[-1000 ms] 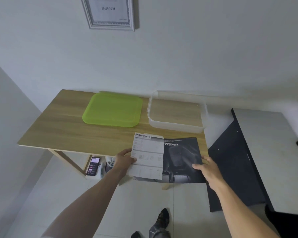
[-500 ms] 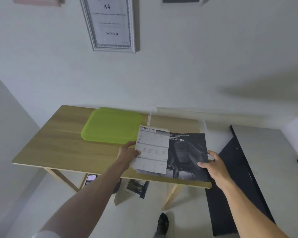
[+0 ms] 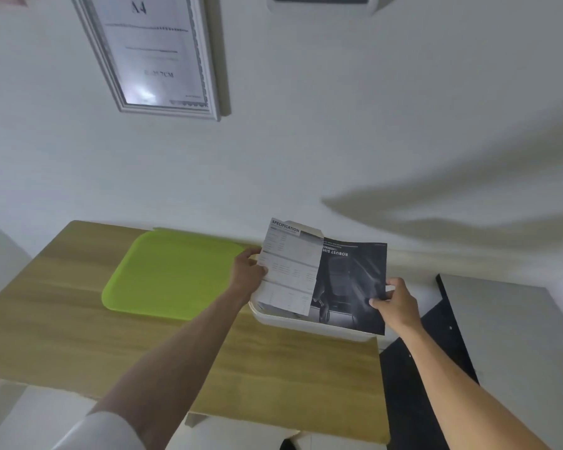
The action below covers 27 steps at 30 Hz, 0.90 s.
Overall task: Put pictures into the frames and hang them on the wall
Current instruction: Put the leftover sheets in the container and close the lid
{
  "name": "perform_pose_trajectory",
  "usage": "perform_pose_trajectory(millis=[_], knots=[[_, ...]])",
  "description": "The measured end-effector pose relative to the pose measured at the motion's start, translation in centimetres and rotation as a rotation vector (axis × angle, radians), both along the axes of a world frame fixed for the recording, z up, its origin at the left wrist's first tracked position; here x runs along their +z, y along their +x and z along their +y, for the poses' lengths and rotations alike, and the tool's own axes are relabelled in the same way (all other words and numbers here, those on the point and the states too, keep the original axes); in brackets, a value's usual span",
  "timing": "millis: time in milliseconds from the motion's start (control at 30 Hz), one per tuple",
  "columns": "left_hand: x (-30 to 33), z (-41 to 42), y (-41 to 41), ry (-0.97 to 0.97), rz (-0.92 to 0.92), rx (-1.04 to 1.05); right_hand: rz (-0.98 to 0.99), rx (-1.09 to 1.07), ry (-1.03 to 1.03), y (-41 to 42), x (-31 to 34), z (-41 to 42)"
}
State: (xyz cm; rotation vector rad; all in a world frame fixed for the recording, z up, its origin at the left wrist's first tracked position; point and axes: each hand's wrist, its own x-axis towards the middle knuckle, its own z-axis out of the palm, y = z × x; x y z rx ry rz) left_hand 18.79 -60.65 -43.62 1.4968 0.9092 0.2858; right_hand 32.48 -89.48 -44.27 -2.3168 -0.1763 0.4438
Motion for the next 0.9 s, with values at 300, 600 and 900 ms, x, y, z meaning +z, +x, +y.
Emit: perform_pose_trajectory(millis=[300,600,900], knots=[[-4.5,-1.3,4.5,0.266,0.247,-0.002,-0.02,0.166,-0.285,5.1,-3.7,3.3],[-6.7,-3.1,4.9,0.705,0.67,-0.321,-0.122,0.476,-0.792,4.4,-4.9,4.3],[-8.5,-4.9,6.1,1.078,0.805,-0.773,-0.082,0.651,-0.649,4.7,-6.8,6.1]])
